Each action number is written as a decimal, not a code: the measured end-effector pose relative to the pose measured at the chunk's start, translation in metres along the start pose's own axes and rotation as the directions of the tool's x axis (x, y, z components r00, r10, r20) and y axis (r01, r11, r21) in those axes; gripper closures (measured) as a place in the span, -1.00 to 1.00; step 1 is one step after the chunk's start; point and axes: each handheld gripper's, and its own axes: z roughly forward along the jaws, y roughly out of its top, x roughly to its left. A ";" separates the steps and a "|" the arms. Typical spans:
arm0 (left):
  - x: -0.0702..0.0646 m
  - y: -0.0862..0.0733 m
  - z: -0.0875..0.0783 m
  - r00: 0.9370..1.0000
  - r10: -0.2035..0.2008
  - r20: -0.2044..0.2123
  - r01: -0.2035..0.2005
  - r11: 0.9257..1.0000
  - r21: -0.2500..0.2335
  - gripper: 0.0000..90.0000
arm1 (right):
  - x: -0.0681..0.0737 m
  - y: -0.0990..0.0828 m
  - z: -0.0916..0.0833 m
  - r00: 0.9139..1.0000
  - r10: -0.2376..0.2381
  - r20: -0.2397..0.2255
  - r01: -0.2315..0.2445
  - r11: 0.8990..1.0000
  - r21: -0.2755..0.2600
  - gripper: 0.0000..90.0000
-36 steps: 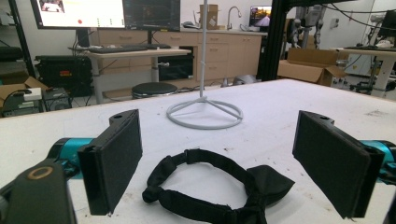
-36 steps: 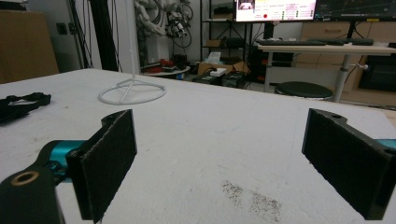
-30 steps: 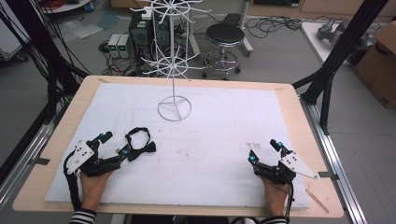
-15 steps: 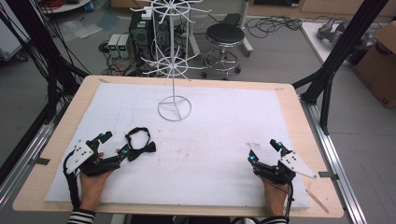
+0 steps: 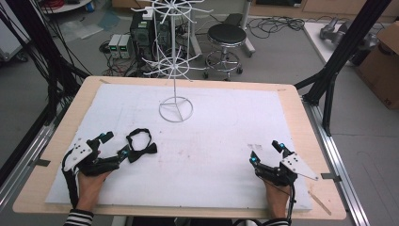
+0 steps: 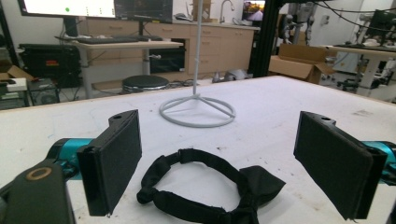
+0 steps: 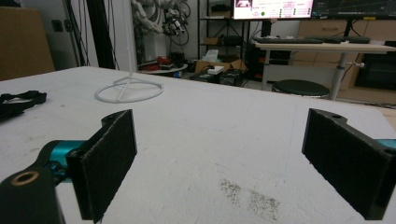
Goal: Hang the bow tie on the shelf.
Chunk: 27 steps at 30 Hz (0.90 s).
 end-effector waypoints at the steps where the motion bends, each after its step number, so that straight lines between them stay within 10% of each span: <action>1: 0.000 0.002 0.000 1.000 -0.001 0.007 0.001 1.000 0.005 -0.65 | 0.000 0.000 0.000 1.000 0.000 0.000 0.000 1.000 0.000 -0.80; 17: -0.003 0.044 0.020 0.994 0.044 0.101 -0.063 0.978 0.198 -0.65 | -0.001 0.000 0.000 1.000 0.008 0.001 -0.008 1.000 0.000 -0.80; 23: -0.006 0.051 0.031 0.985 0.093 0.149 -0.138 0.934 0.331 -0.65 | -0.001 0.000 0.000 1.000 0.006 0.002 -0.006 1.000 -0.001 -0.80; 24: -0.007 0.054 0.036 0.980 0.113 0.163 -0.167 0.915 0.366 -0.65 | -0.001 0.000 0.000 1.000 0.007 0.001 -0.007 1.000 -0.001 -0.80; 27: -0.009 0.056 0.039 0.976 0.123 0.180 -0.186 0.900 0.395 -0.65 | -0.001 0.000 0.000 1.000 0.006 0.003 -0.006 1.000 -0.001 -0.80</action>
